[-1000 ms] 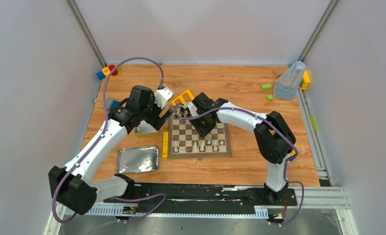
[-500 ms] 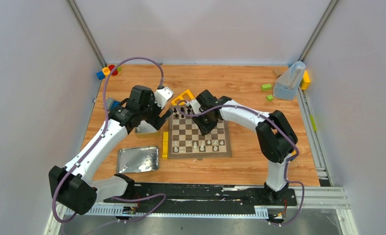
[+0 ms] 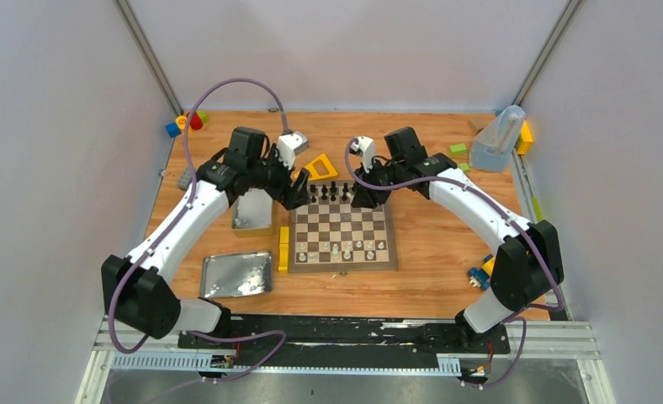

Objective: Set up the chess pieces on the board
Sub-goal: Pick up the chess piece from the chessboard, then place the chess piece on the chessboard.

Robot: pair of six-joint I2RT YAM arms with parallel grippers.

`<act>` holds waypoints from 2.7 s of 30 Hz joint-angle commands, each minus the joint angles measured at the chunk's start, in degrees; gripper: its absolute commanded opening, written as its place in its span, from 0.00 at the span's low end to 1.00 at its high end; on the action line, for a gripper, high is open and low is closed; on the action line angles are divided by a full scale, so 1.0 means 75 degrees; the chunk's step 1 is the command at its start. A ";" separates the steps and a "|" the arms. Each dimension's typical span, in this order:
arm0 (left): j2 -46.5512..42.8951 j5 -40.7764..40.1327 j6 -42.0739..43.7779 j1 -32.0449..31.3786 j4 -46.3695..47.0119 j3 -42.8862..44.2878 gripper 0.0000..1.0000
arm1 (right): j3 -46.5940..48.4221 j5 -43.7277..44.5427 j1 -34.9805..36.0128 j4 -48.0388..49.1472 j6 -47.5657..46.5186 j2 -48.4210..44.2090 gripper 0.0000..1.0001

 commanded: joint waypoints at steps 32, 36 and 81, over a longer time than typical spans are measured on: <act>0.3912 0.6587 -0.2917 0.0000 -0.0138 0.2841 0.53 | 0.0004 -0.2087 0.0082 0.0852 0.0125 -0.0649 0.08; 0.3901 0.6635 -0.2976 -0.0006 -0.0083 0.2807 0.47 | 0.0017 -0.2094 0.0081 0.0868 0.0131 -0.0647 0.08; 0.3519 0.5312 -0.1033 -0.0164 -0.1497 0.2955 0.00 | -0.0284 -0.1365 0.0006 0.0321 -0.0424 -0.1425 0.58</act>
